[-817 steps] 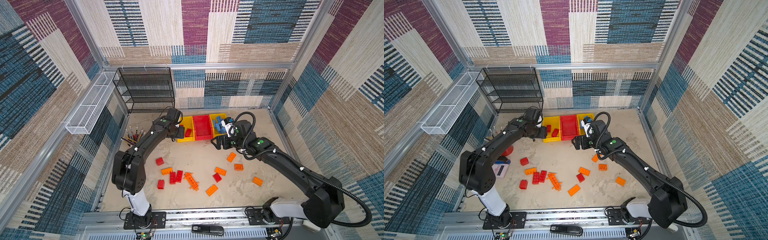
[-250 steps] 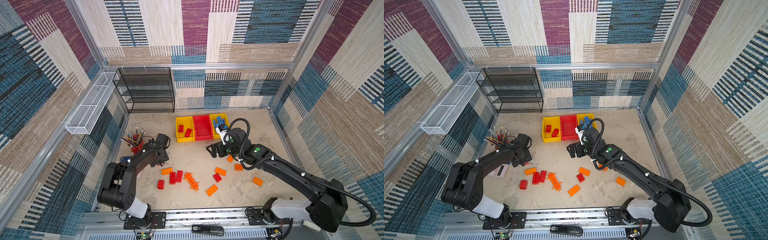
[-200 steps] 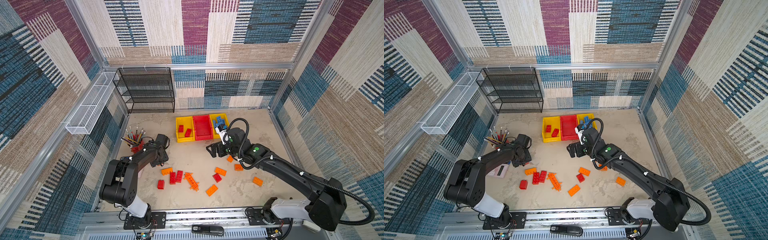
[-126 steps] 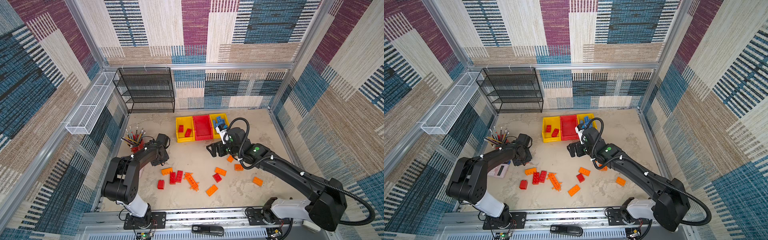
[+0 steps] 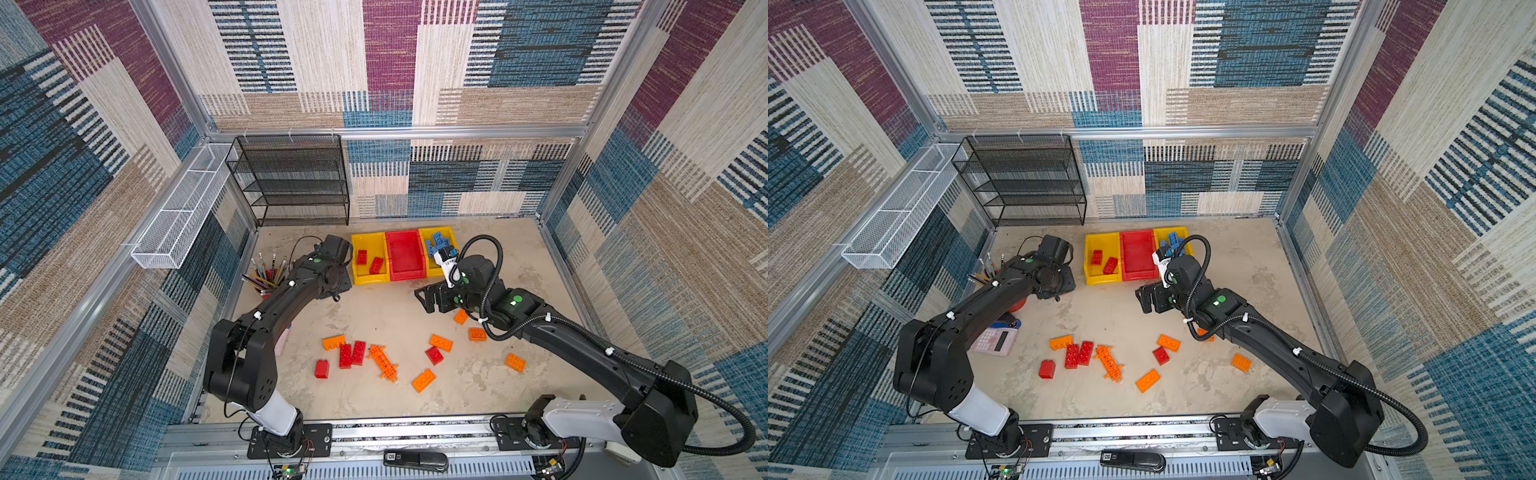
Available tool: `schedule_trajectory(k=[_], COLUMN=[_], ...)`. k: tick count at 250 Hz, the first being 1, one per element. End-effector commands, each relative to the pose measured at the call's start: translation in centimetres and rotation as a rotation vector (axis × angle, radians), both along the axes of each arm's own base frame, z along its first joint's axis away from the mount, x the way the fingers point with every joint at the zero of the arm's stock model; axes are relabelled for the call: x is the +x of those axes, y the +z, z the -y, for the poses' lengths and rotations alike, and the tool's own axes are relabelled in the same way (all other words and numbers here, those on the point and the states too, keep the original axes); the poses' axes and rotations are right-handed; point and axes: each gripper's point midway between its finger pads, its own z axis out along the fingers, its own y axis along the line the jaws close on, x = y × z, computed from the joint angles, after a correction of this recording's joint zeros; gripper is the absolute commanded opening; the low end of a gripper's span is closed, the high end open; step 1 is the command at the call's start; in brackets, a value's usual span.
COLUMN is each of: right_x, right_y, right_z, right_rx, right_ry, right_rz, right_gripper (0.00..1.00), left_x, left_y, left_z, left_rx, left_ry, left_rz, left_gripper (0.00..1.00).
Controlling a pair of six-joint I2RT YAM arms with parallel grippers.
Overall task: Sort the legos into containers by color
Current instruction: Pick up the lego from the middle-left of the table, then place the lego in the container.
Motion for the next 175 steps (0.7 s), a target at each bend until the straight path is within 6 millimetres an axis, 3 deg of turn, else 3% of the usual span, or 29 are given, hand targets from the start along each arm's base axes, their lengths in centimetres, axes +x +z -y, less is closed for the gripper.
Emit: schedule_trajectory(k=[1,47,90,137,175], right_x=[0.8,1.5,2.5,3.8,4.6], right_y=[0.3,0.5,0.8,1.1,0.8], right_z=[0.1,-0.1,-0.5,-0.7,-0.8], right_rx=[-0.001,0.007,0.011,0.007,0.003], right_ry=[-0.014,-0.011,-0.007,-0.015,-0.009], right_rz=[0.031,0.039,0.041,0.047,0.037], right_gripper=[0.99,0.99,0.99,0.99,0.99], left_x=[1.6,6.7,10.6,13.4,14.9], left_y=[1.2,2.1,1.1,-1.1,-2.6], left_z=[1.1,4.3,6.9,8.5,9.4], left_rx=[0.033,0.026,0.020,0.019,0.010], left_ry=[-0.046,-0.106,-0.149,-0.180,-0.202], left_rz=[-0.001,0.021,0.007,-0.019,-0.019], left_gripper=[0.21,0.21,0.21,0.21,0.30])
